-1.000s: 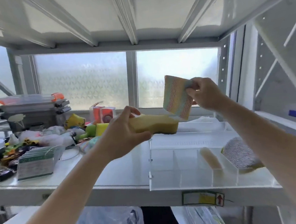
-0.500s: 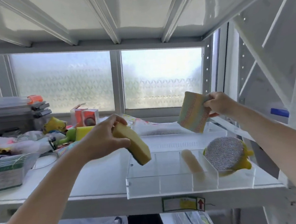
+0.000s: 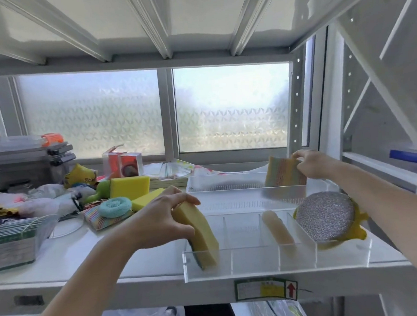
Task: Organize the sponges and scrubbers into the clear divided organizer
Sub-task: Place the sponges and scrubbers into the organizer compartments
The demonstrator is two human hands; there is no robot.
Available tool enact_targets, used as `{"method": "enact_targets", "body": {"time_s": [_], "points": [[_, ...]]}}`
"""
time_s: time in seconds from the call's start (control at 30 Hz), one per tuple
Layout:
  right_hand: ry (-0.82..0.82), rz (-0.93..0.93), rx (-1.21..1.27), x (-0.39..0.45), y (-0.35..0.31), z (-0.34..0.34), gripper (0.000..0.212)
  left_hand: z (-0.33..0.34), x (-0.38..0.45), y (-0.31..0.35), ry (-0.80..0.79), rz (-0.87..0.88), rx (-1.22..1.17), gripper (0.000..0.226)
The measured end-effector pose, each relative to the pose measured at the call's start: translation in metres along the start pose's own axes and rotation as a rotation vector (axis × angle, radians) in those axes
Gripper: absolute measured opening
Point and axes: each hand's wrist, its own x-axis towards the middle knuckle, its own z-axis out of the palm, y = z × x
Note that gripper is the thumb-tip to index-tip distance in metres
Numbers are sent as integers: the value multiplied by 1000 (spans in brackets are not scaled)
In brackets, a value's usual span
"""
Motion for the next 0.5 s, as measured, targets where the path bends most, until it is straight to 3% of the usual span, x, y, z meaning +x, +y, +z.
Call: {"method": "enact_targets", "body": {"time_s": [0.27, 0.5], "points": [[-3, -88, -82, -12, -14, -2, 54, -10, -10, -5, -42, 12, 68, 81], [166, -418, 15, -50, -105, 1, 43, -33, -25, -31, 168, -95, -22, 77]]}}
